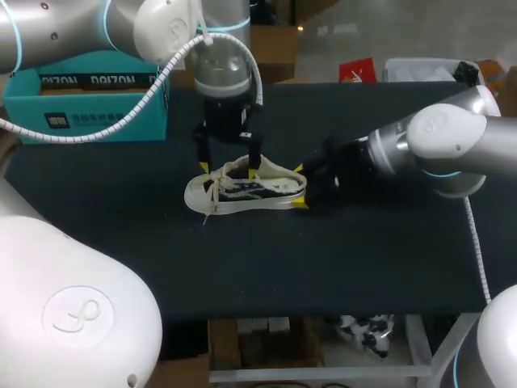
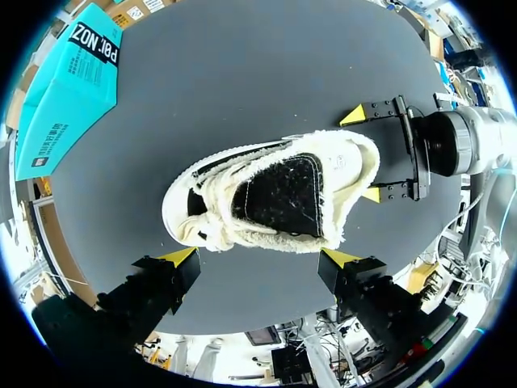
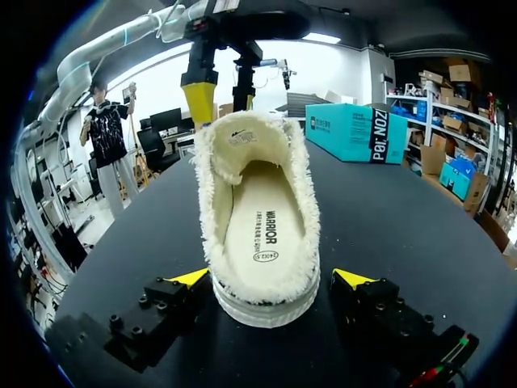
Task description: Open the shoe tongue, take the insole out of the shoe, put the insole back into the shoe, and pack the shoe into the shoebox
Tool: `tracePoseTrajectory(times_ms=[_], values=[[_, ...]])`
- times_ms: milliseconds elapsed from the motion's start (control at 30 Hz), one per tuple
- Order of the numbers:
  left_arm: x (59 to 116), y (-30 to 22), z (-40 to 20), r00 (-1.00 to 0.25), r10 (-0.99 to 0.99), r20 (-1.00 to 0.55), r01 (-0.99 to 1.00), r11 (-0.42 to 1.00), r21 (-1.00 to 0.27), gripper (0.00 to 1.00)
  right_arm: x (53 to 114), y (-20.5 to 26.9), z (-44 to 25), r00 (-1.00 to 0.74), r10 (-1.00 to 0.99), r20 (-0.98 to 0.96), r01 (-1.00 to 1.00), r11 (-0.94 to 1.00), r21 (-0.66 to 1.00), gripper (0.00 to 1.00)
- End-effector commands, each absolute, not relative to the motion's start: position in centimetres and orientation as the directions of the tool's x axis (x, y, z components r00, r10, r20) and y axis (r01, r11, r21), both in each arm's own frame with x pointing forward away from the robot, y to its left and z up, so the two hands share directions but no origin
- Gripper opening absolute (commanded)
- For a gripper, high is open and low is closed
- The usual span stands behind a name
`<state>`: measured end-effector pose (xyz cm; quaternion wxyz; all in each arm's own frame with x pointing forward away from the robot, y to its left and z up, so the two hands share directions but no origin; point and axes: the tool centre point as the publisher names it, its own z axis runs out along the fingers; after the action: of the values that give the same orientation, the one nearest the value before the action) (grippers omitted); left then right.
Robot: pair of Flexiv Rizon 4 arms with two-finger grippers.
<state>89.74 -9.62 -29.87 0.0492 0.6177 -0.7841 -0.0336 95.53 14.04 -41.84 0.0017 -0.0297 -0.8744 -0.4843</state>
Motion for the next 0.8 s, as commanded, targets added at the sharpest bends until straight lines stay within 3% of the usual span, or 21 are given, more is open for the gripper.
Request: tracePoseTrajectory(times_ms=[33,733,767,800], values=[[89.9,-9.8,-30.1,-0.232,-0.972,0.032,-0.965,0.234,0.117,1.0,95.7,14.5,-42.4,-0.999,0.04,0.027,0.044,0.514,0.856,1.0],[89.8,-10.5,-30.6,-0.196,-0.981,0.013,-0.975,0.196,0.101,1.0,95.1,16.4,-42.6,-1.0,0.01,-0.008,-0.002,0.475,0.88,1.0],[89.8,-10.5,-30.6,-0.191,-0.982,0.011,-0.977,0.191,0.099,1.0,95.1,16.4,-42.5,-1.0,0.01,-0.009,-0.003,0.476,0.88,0.49],[89.8,-10.6,-30.6,-0.186,-0.983,0.007,-0.978,0.186,0.097,1.0,95.1,16.4,-42.5,-1.0,0.01,-0.01,-0.004,0.477,0.879,0.3]])
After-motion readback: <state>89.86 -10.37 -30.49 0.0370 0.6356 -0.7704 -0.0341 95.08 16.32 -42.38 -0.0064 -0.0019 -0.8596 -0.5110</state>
